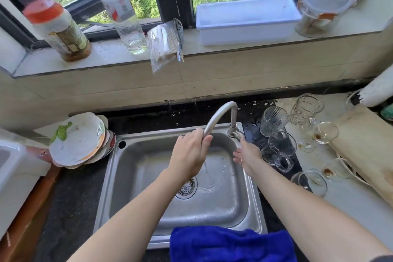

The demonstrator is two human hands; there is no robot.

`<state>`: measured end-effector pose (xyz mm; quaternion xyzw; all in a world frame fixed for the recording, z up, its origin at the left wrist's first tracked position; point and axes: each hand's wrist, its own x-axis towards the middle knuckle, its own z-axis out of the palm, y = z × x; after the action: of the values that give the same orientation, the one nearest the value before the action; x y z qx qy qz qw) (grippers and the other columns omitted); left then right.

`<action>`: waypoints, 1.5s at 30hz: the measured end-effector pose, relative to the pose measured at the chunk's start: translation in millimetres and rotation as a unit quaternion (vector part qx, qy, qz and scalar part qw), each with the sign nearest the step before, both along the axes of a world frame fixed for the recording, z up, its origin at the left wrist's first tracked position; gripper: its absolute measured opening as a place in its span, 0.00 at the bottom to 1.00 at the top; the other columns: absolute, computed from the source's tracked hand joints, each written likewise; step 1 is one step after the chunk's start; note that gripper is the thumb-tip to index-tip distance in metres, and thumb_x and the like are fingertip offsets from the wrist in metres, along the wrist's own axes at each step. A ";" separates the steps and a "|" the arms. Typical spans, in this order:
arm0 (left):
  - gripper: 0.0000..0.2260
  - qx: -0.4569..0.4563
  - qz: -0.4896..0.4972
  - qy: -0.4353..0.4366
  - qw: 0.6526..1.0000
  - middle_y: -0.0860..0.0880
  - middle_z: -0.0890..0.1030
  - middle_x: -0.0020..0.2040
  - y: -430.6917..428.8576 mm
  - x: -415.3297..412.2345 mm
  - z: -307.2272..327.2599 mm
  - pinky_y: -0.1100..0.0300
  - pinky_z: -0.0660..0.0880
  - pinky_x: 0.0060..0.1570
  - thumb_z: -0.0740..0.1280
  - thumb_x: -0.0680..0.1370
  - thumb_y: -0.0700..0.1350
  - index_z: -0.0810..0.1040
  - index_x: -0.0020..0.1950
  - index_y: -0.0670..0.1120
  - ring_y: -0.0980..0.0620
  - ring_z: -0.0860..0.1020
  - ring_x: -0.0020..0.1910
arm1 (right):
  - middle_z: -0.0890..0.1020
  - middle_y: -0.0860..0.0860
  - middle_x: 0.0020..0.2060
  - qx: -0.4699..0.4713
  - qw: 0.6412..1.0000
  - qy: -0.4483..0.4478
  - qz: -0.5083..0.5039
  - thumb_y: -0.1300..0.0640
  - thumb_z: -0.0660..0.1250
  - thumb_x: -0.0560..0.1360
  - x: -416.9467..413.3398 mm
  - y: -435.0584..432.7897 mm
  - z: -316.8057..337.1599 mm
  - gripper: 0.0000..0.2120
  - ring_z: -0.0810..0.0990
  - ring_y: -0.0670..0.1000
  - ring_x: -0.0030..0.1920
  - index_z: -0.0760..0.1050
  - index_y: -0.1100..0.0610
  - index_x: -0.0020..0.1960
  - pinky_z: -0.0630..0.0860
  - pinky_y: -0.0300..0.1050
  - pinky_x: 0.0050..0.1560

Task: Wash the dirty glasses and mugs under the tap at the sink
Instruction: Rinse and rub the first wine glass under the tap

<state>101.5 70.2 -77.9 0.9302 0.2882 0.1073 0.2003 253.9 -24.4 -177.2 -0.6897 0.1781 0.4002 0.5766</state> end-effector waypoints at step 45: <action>0.05 -0.370 0.269 0.041 0.888 0.49 0.75 0.39 -110.6 -135.3 -78.7 0.57 0.70 0.39 0.65 0.77 0.44 0.73 0.51 0.46 0.47 0.74 0.37 | 0.78 0.42 0.47 -0.058 0.800 -0.341 0.491 0.37 0.77 0.55 -75.4 -75.9 96.4 0.40 0.78 0.45 0.48 0.72 0.49 0.63 0.77 0.49 0.53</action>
<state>-33.8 -40.5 -156.7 0.6790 0.5545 0.0050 0.4811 178.5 -100.3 -80.8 -0.8086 -0.3697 0.3581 0.2851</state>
